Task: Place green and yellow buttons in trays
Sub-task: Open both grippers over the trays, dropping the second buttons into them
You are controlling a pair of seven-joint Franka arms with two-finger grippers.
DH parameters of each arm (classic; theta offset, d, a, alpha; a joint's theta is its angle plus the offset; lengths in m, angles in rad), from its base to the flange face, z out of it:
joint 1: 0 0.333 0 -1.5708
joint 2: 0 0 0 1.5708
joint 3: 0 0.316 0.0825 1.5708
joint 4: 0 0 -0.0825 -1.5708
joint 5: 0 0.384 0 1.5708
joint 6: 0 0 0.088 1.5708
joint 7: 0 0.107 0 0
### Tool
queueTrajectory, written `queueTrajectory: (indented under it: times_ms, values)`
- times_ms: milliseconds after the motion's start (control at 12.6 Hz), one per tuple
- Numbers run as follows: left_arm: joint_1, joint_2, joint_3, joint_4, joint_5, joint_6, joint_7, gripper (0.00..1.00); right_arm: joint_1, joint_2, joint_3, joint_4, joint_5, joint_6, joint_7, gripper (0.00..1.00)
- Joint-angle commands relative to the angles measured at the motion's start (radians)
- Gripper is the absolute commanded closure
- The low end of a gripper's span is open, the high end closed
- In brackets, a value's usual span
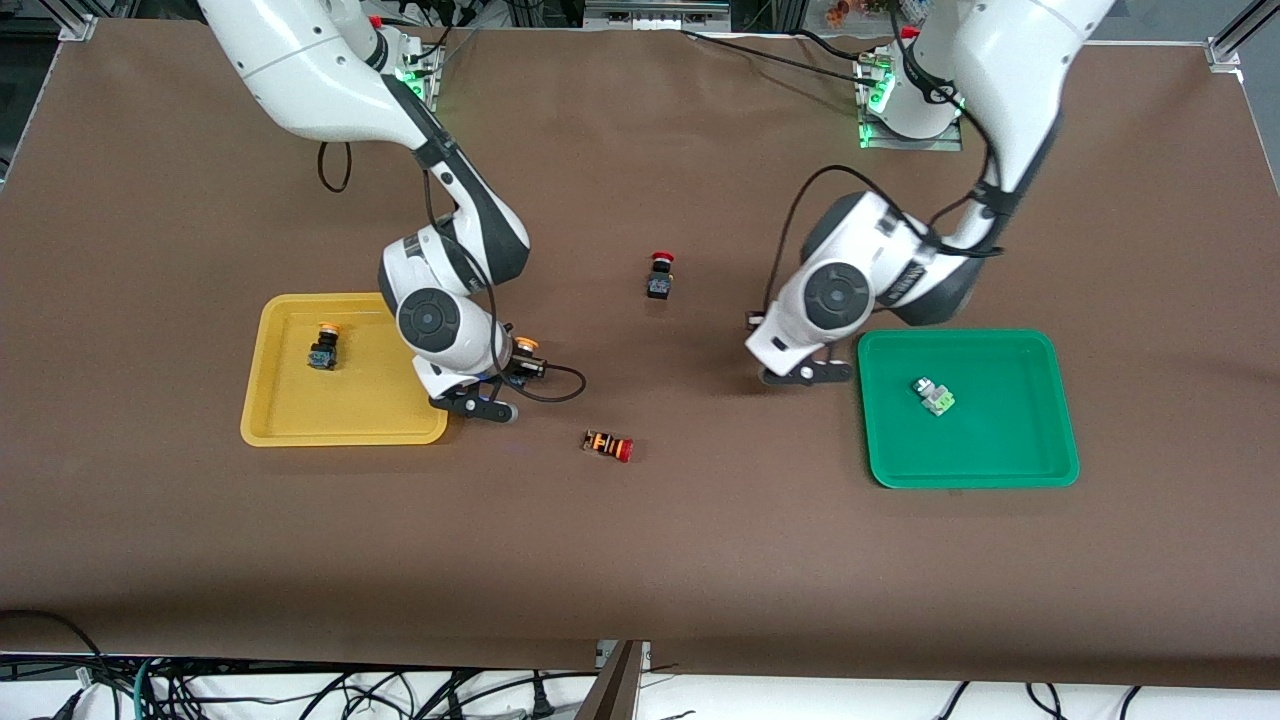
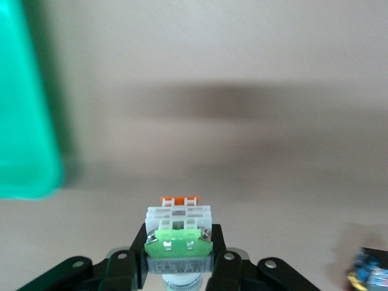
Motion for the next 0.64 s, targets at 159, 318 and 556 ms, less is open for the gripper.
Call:
queueTrajectory:
  times_ms: [159,318,556]
  values:
    - [0.228,0.007,-0.004,0.116,0.059,-0.113,0.432,1.00,-0.085,-0.092,-0.095,0.001,-0.008,-0.260,-0.348,1.00]
    - [0.309,0.015,-0.004,0.122,0.140,-0.106,0.608,1.00,-0.086,-0.098,-0.199,-0.046,-0.006,-0.248,-0.540,1.00]
    - [0.409,0.064,-0.002,0.122,0.261,-0.083,0.796,1.00,-0.100,-0.098,-0.250,-0.156,0.000,-0.158,-0.624,1.00]
